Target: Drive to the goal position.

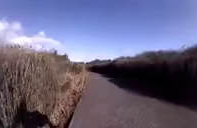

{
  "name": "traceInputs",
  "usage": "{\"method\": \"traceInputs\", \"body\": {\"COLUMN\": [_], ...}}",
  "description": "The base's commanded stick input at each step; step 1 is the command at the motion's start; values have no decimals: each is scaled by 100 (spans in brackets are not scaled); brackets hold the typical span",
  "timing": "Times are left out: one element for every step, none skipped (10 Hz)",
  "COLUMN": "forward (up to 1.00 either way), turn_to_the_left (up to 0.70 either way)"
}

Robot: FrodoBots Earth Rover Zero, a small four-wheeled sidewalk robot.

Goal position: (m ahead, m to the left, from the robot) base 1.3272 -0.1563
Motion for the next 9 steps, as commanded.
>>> {"method": "traceInputs", "body": {"forward": [70, 70, 70, 70, 70, 70, 70, 70, 70], "turn_to_the_left": [0, 0, 0, 2, 6, 9, 12, 14, 13]}}
